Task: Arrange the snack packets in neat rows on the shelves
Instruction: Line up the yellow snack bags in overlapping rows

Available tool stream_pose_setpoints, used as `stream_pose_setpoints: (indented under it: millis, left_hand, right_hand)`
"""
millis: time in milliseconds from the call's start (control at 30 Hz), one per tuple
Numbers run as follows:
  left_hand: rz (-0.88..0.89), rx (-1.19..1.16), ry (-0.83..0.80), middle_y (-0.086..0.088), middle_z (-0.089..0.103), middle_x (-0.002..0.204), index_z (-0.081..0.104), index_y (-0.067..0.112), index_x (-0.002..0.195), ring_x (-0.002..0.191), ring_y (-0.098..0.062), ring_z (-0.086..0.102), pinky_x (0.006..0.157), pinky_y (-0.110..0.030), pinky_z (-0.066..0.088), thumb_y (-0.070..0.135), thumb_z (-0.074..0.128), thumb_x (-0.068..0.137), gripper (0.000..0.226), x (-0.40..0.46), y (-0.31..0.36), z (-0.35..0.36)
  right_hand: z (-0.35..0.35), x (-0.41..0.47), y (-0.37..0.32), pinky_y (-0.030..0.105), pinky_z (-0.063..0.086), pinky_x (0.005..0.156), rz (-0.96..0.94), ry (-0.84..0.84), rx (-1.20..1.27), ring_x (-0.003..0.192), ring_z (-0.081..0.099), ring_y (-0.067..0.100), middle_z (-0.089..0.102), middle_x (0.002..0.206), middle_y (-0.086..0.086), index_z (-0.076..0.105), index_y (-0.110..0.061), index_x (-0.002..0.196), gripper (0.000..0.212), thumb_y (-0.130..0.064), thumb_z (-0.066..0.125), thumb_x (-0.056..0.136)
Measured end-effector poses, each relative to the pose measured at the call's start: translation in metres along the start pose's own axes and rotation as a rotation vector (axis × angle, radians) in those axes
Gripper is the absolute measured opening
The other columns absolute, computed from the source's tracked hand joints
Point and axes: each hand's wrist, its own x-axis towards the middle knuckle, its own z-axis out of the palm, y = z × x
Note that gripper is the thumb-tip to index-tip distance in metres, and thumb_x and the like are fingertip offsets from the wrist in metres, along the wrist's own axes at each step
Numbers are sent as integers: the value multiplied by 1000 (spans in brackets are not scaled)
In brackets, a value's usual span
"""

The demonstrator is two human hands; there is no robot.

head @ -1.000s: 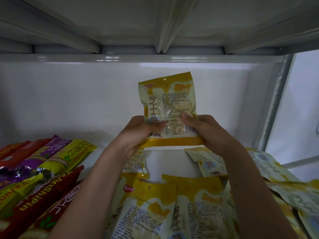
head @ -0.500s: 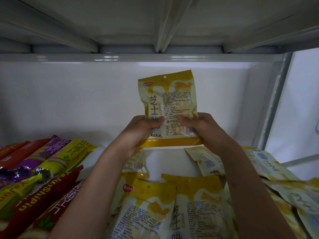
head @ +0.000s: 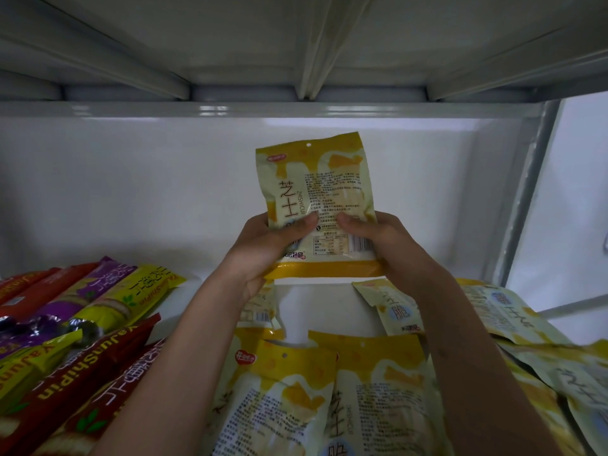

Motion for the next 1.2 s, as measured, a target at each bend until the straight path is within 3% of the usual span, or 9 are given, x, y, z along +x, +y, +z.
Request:
stream_pose_setpoints:
  millis: [200,333,433,567,767,933,1067,1200]
  left_hand:
    - [-73,-87,-65,-14,77,120,70,8,128,112,-34,74,105,-52,54,30,83,76,58,1,1,-3]
    - [-58,-48,-41,-12,79,115,72,9,125,104,-29,77,93,-44,61,26,80,85,44,-1,1,-1]
    - [12,29,-25,-6,79,114,73,13,125,105,-26,77,93,-43,61,17,79,89,36,0,0,0]
    - [77,127,14,2,81,110,74,20,123,101,-19,78,94,-41,62,22,82,88,36,-2,-1,2]
    - [47,65,-62,-1,77,122,68,20,133,112,-22,75,102,-44,56,30,75,95,40,-2,-4,6]
    - [2,-40,-54,-7,77,121,68,13,131,112,-28,75,99,-46,57,23,67,100,33,0,-5,6]
    - [-4,-40,-34,-8,78,118,70,10,129,109,-29,76,95,-46,60,19,68,99,31,-1,-4,6]
    - [-6,-22,-38,-10,78,117,73,9,124,108,-30,76,101,-51,57,24,74,93,34,-2,-3,2]
  right_hand:
    - [3,-5,-6,52,56,102,-39,-8,-30,108,75,29,78,117,8,69,-14,128,47,-29,77,85]
    - [3,-7,-6,50,55,103,-27,-69,-70,111,74,27,77,121,5,68,-17,131,45,-35,74,90]
    - [3,-6,-5,52,55,104,-17,-10,-50,110,75,27,78,118,6,71,-14,126,50,-45,72,87]
    - [3,-5,-5,49,58,100,-73,60,-130,107,76,24,79,114,6,75,-11,121,36,-36,68,96]
    - [3,-6,-9,36,64,85,-114,133,-150,93,79,20,81,101,4,78,-10,108,28,-34,72,95]
    - [0,-7,-7,49,59,98,-98,100,-80,103,77,26,79,111,7,74,-9,119,37,-32,75,91]
    - [-1,-9,-7,49,58,98,-132,32,-76,107,76,26,79,115,6,73,-13,122,39,-29,75,86]
    - [-1,-8,-7,50,59,98,-123,45,-65,108,76,27,78,116,7,73,-10,122,32,-23,73,93]
